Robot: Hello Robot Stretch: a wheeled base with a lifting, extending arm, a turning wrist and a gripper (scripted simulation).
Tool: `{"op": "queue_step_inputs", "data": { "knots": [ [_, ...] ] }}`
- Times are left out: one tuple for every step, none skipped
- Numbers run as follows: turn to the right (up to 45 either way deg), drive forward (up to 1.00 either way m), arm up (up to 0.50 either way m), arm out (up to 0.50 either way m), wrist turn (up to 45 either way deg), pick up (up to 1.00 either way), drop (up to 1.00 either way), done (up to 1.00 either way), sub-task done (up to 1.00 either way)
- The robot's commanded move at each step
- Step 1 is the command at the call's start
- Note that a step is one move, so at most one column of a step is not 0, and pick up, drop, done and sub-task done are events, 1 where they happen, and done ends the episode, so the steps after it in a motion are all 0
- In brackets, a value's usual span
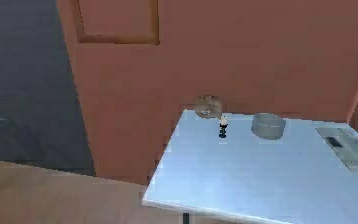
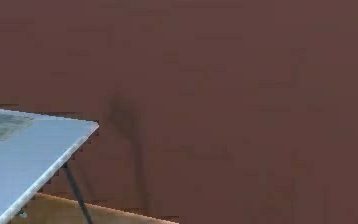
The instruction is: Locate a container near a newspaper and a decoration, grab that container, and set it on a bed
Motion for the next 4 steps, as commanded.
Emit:
{"op": "queue_step_inputs", "data": {
  "knots": [
    [-45.0, 0.0, 0.0, 0.0, 0.0, 0.0, 0.0, 0.0, 0.0],
    [-18.0, 0.0, 0.0, 0.0, 0.0, 0.0, 0.0, 0.0, 0.0],
    [0.0, 0.65, 0.0, 0.0, 0.0, 0.0, 0.0, 0.0, 0.0],
    [45.0, 0.0, 0.0, 0.0, 0.0, 0.0, 0.0, 0.0, 0.0]
  ]
}}
